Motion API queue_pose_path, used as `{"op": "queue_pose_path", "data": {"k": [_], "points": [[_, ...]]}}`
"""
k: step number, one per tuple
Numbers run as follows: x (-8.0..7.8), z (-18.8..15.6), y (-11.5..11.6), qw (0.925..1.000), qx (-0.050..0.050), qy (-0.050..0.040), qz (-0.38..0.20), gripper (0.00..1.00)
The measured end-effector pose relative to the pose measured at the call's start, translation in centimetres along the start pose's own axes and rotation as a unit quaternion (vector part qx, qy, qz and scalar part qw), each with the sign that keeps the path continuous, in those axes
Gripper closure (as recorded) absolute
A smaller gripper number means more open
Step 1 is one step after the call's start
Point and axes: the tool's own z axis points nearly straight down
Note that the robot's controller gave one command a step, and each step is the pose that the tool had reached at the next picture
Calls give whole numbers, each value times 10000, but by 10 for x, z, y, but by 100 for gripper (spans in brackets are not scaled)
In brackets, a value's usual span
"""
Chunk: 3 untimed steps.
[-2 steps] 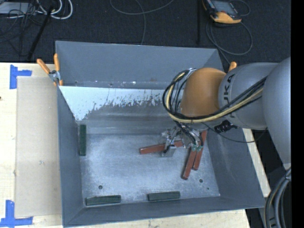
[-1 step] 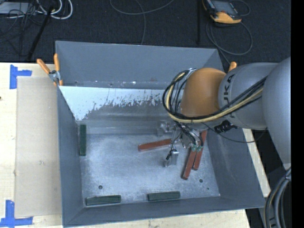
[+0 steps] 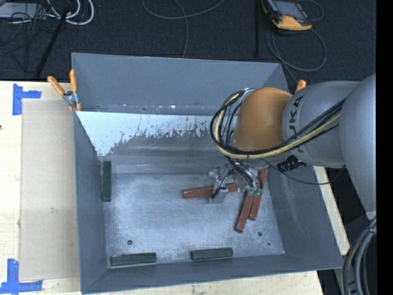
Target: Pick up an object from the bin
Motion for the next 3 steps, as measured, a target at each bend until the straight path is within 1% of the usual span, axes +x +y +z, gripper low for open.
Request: {"op": "queue_pose_path", "data": {"k": [1, 2, 3], "points": [[0, 0, 0, 10000, 0, 3, 1, 0], [0, 0, 0, 10000, 1, -3, 3, 100], [-13, -179, 4, 9611, 10, -33, -2762, 100]]}}
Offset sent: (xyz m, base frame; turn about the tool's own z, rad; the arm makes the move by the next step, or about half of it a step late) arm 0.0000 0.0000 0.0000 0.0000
